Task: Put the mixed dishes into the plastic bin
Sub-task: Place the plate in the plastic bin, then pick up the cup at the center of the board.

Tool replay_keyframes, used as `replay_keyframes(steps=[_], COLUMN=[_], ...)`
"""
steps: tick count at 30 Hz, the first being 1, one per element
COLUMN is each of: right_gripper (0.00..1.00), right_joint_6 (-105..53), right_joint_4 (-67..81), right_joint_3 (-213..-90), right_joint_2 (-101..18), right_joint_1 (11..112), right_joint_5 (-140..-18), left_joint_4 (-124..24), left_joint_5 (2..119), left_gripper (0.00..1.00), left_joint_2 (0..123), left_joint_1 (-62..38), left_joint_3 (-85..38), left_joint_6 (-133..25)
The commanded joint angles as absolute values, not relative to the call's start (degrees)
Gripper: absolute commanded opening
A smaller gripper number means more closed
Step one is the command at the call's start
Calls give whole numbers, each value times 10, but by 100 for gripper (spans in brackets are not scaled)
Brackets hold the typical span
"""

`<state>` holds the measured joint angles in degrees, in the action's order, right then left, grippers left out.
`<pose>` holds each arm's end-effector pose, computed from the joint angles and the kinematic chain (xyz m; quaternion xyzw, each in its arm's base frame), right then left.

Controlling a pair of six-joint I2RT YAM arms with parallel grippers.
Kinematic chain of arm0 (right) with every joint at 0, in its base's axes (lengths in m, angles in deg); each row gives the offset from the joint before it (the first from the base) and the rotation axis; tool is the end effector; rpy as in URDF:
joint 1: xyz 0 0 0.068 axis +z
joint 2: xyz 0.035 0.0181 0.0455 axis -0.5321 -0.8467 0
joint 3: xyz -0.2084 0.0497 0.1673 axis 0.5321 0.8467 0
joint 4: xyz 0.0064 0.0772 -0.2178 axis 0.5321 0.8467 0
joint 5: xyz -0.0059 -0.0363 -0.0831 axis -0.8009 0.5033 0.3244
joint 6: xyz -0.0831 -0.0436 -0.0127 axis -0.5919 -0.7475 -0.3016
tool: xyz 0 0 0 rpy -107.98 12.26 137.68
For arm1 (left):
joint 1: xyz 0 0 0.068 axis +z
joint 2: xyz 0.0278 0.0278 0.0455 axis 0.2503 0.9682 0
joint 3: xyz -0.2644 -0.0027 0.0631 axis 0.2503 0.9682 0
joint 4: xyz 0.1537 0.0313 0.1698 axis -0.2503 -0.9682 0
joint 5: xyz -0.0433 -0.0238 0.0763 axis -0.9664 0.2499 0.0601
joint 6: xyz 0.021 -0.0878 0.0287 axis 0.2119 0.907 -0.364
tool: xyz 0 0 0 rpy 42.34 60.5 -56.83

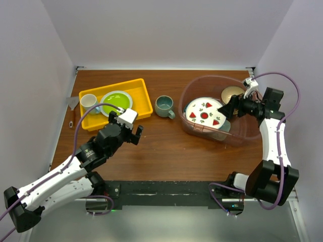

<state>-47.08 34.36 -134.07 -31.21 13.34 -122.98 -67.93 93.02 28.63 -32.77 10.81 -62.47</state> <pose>0.2585 -0.0171 0.2930 -0.1502 0.8240 0.2710 0.4744 0.1514 -0.1118 0.2788 0.1921 0.7905 -0.0780 0.5763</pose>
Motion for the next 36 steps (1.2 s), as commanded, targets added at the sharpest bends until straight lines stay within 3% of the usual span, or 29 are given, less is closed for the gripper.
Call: replay_keyframes(steps=[1, 36], right_gripper=[91, 92], right_joint_6=[-490, -509], right_joint_4=[328, 340], right_joint_3=[-1338, -1339], right_joint_2=[-297, -293], right_joint_1=[131, 131], right_joint_5=[-1265, -1293], left_joint_4=[-656, -654], left_joint_5=[929, 914], left_gripper=[100, 100], left_joint_2=[286, 293], left_joint_1=[-323, -313], left_joint_3=[110, 109], left_joint_6=[-620, -617])
